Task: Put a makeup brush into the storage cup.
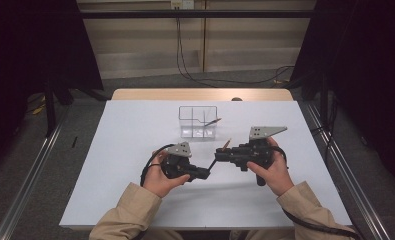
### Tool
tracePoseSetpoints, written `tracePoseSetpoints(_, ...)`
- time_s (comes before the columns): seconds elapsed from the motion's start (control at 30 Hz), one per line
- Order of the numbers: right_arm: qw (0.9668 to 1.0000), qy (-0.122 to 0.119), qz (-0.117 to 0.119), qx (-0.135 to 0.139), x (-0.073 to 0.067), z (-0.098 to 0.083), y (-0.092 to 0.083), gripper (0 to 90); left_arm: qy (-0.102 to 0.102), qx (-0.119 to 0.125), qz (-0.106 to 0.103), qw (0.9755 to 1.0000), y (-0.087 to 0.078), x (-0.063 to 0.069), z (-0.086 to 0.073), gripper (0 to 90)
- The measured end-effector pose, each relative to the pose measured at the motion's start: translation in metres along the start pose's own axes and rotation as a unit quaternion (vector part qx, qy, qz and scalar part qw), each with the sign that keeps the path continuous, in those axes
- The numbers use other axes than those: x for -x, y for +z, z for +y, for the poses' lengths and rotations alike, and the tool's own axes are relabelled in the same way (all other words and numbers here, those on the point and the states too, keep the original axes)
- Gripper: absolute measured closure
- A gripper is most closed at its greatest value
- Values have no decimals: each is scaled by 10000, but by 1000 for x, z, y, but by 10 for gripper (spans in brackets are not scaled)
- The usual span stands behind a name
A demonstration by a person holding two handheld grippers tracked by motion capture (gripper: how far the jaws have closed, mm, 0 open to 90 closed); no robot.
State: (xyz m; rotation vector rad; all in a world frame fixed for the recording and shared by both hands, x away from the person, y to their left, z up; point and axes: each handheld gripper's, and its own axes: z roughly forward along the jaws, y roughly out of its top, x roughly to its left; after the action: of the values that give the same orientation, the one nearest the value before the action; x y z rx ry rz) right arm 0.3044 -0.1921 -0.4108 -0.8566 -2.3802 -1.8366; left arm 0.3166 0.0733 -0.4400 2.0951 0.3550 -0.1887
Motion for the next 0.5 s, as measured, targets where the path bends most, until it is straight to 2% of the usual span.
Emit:
tracePoseSetpoints(0.17, 10000, 76, -22, 39, 0, 1, 1, 805, 54, -80, 97, 9999, 5, 1, 3, 857)
tracePoseSetpoints(0.5, 9998, 124, 41, 142, 0, 4, 3, 833, 15, 55, 75, 10000, 12, 0, 4, 854)
